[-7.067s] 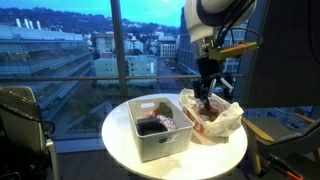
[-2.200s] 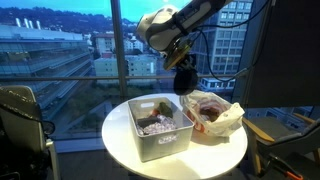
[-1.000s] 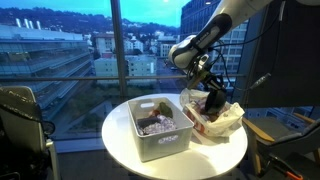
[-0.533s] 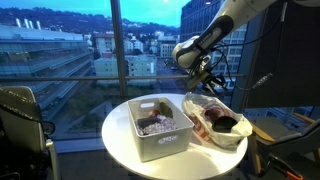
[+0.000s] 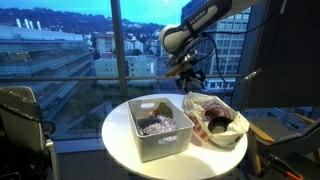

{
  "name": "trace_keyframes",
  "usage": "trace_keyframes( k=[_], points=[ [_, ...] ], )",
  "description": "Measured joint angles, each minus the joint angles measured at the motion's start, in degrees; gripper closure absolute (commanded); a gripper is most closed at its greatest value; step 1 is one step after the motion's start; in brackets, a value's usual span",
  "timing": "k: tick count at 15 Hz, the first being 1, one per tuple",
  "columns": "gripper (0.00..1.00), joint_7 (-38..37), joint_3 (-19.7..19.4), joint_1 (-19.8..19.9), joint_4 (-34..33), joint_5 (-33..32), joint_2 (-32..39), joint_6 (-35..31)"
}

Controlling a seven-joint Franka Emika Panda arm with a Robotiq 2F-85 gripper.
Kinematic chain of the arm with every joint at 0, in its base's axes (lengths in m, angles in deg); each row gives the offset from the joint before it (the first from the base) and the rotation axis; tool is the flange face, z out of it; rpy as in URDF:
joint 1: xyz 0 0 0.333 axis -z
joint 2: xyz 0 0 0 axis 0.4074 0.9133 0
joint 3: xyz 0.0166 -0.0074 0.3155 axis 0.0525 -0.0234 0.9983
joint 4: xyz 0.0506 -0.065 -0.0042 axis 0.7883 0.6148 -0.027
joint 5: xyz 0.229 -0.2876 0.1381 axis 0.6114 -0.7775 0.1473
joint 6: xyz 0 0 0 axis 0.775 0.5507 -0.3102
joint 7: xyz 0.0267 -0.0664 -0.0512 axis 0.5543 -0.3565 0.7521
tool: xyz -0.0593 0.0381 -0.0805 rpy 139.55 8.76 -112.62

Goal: Remove the objects from the storage container and put them in the plastic bag.

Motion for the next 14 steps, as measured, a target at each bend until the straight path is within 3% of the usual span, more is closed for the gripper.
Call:
trace_keyframes(
  k=[6,10,14],
  points=[
    [0.0,5.46,1.22,-5.02,0.15,-2.95,5.87,-16.88],
    [0.0,8.42,-0.06,-6.76,-4.2,-5.05,13.12,-28.34],
    [0.0,6.84,-1.39,-7.13,-9.95,1.52,19.44,-35.69]
  ],
)
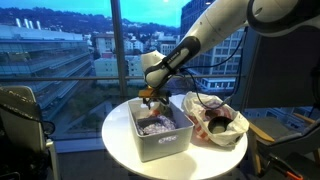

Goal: Remove the objects from the storage container and put them in the plastic bag.

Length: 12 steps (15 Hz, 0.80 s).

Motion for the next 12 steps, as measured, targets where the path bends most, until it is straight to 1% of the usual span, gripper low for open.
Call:
trace_keyframes(
  k=[3,8,12],
  points=[
    [0.0,-4.87,-1.62,-0.91,-3.55,5.01,3.82,-2.11],
    [0.0,-18.13,-6.94,-3.97,-8.28,6.61,8.61,-2.5],
    [0.0,-26.46,-7.51,-3.99,-11.38,10.62,11.23,0.52]
  ],
)
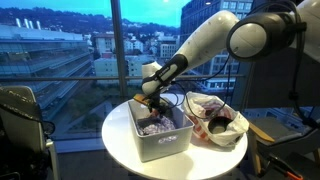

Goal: Remove the objects from the storage container and put them in the plastic bag.

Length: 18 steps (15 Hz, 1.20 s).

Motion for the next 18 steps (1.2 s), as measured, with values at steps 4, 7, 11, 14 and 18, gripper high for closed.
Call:
trace_keyframes(
  k=[4,7,11,14,18],
  points=[
    [0.0,-4.75,0.89,-0.3,-3.02,2.11,1.24,3.91],
    [0.0,-7.01,1.44,-0.34,-5.14,3.1,2.53,4.78],
    [0.26,-8.83,1.5,-0.29,-7.58,3.27,5.74,5.21],
    [0.51,-8.92,1.54,-0.24,-9.51,3.26,7.6,5.21],
    [0.69,-8.54,3.53,-0.28,-11.7,3.3,7.28,6.07]
  ],
)
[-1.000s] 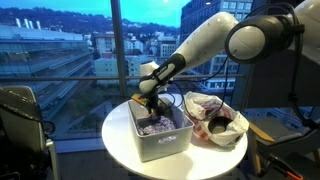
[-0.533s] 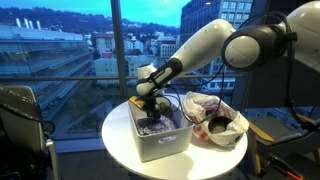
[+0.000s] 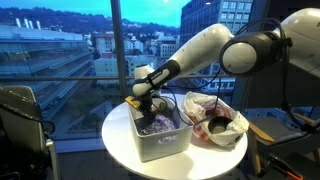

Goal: Remove the objects from the storage container and put them in the plastic bag.

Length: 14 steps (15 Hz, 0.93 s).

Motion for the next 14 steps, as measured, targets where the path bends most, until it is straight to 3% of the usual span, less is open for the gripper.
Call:
trace_keyframes(
  k=[4,11,14],
  points=[
    [0.69,2.55,3.25,0.39,1.0,0.82,-4.77,6.01],
    [0.69,12.39,2.01,3.14,9.36,-0.42,-20.88,36.51],
    [0.69,16.56,1.34,5.04,13.8,-2.13,-25.19,44.02]
  ],
)
